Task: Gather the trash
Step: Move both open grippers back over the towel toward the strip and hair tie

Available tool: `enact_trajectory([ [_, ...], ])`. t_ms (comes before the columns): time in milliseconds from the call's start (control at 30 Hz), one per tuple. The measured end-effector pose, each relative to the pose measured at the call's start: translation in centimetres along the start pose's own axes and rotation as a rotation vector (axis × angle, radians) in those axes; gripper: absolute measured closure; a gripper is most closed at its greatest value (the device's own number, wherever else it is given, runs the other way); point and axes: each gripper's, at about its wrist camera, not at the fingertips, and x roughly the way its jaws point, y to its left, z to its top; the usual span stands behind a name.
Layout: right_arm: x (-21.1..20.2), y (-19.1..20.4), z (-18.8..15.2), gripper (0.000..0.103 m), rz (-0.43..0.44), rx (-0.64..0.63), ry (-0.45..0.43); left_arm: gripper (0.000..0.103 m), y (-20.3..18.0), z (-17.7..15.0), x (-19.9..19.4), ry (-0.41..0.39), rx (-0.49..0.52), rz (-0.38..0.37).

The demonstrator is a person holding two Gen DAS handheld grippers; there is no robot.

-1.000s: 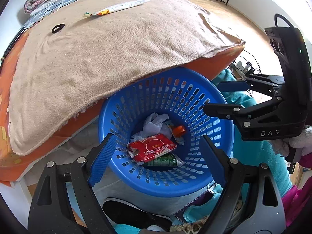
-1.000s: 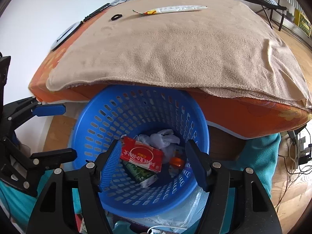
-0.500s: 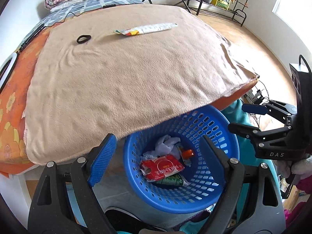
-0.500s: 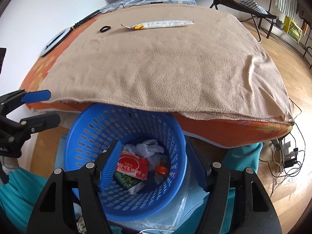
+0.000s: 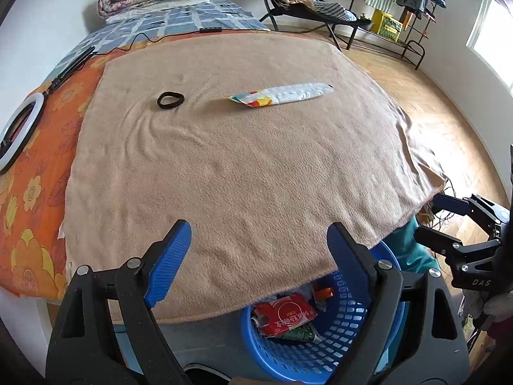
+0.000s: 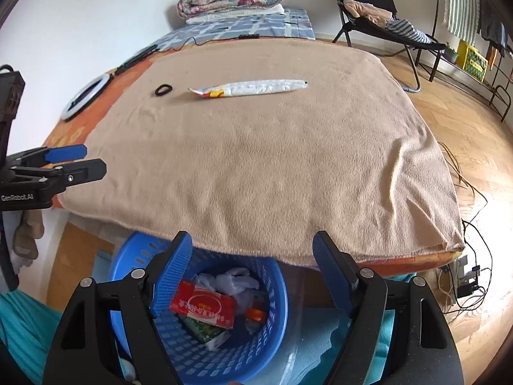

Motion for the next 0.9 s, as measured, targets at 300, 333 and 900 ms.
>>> enact_trajectory([
  [300,1.7,-2.0,4.9,0.026,0.008,0.072,-0.064,0.014,6.0,4.0,1.6,-0.049,-0.148,0.052],
  [333,2.1,-2.4,5.5,0.026,0.019,0.089,-0.062,0.014,6.4,4.4,1.9,-0.052,-0.158,0.056],
  [900,12.9,-5.3,13.3,0.026,0.206,0.359,0.035,0.018,9.8,10.2,8.9,-0.039,-0.170,0.100],
])
